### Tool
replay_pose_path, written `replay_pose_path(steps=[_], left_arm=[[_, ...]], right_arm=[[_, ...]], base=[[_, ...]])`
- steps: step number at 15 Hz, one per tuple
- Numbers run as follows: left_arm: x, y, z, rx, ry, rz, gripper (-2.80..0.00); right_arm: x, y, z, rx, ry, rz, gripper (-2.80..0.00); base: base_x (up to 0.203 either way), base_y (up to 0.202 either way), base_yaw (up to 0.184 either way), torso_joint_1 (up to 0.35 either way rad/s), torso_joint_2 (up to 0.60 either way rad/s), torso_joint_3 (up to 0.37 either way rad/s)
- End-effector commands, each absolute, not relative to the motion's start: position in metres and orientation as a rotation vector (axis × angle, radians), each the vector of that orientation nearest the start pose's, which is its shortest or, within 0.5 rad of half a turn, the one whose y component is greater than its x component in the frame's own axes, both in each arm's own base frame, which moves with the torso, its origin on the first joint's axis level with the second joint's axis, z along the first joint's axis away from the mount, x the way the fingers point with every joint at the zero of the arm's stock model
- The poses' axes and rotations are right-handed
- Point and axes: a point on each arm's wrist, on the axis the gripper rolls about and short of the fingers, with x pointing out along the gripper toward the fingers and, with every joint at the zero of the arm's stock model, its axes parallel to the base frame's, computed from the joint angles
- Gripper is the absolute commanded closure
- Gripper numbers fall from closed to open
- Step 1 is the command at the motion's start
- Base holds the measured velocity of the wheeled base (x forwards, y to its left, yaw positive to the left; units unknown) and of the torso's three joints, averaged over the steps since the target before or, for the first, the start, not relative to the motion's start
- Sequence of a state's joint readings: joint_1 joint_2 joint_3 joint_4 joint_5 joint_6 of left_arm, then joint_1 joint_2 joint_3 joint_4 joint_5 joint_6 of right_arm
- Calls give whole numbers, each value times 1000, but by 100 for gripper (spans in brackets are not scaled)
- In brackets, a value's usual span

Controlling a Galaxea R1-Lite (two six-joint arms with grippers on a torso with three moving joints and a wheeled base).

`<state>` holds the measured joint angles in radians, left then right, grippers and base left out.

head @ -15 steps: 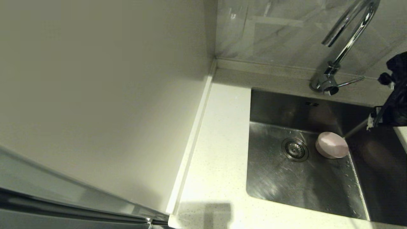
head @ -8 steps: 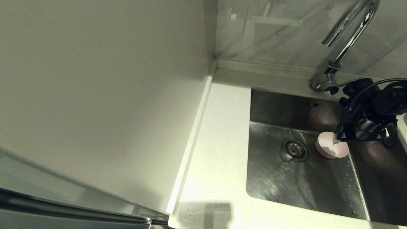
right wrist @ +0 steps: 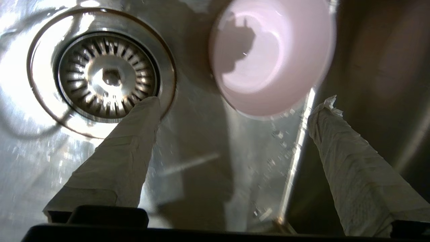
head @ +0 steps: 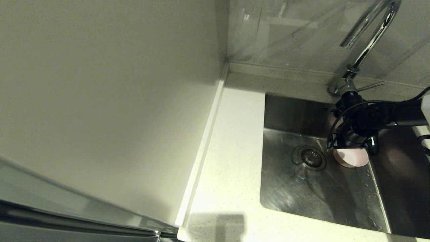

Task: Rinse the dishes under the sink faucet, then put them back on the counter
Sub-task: Put a bowl back to the table from the sink

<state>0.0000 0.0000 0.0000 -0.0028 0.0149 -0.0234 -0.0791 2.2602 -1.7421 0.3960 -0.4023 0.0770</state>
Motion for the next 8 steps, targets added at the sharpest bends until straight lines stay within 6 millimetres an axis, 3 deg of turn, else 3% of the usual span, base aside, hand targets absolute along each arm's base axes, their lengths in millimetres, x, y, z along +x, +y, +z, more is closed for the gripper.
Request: replay_pose_path(steps=[1, 8], left_arm=[[-23, 0, 76, -25, -6, 15, 0], [-23, 0, 76, -25, -6, 15, 0]], right_arm=[[454, -44, 105, -85, 929, -482, -280], [477, -52, 77, -76, 901, -497, -280]], base=[[0, 0, 0, 0, 0, 0], [0, 0, 0, 0, 0, 0]])
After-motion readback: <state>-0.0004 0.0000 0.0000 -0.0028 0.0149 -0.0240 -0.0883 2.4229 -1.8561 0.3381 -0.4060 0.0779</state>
